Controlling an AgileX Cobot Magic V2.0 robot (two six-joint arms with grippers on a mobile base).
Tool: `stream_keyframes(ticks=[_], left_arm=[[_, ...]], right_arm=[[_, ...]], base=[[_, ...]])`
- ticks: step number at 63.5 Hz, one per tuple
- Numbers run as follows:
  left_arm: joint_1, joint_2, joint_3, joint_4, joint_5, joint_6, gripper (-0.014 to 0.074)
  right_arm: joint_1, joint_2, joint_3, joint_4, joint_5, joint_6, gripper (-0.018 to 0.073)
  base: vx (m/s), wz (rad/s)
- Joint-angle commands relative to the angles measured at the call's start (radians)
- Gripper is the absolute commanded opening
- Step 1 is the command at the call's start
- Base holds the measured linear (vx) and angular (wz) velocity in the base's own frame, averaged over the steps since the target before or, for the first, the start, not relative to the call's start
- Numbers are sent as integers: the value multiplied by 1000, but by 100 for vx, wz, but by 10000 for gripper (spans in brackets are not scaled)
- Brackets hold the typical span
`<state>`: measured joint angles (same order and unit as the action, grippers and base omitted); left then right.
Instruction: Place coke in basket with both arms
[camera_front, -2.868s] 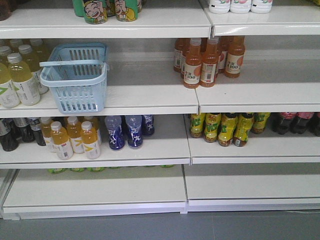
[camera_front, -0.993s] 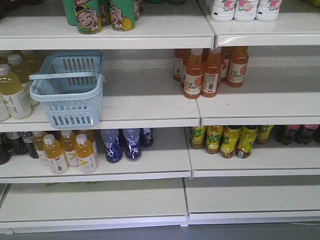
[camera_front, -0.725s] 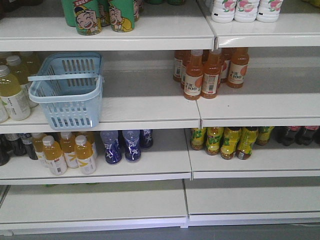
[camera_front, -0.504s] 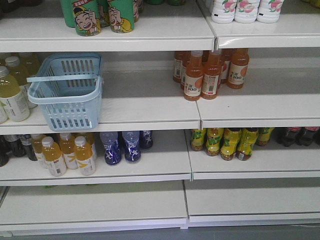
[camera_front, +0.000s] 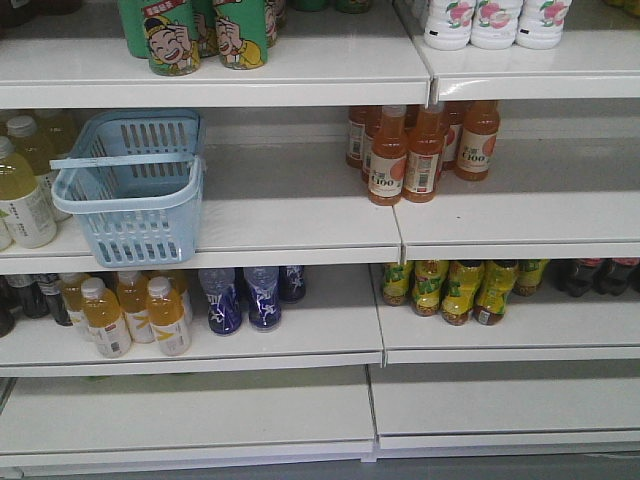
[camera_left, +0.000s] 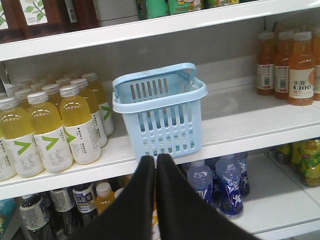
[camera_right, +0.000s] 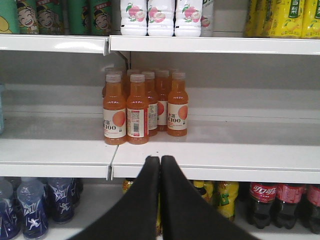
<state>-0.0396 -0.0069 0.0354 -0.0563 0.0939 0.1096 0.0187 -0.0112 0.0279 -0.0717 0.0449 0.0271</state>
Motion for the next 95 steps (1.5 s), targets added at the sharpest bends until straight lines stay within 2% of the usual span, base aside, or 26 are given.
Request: stream_keyframes(ticks=[1, 95], left_arm=[[1, -20, -34, -1, -81, -3, -6], [1, -20, -34, -1, -81, -3, -6]], right_arm=[[-5, -13, 8, -3, -72, -4, -10], [-5, -13, 8, -3, -72, -4, -10]], base=[[2, 0], [1, 0]])
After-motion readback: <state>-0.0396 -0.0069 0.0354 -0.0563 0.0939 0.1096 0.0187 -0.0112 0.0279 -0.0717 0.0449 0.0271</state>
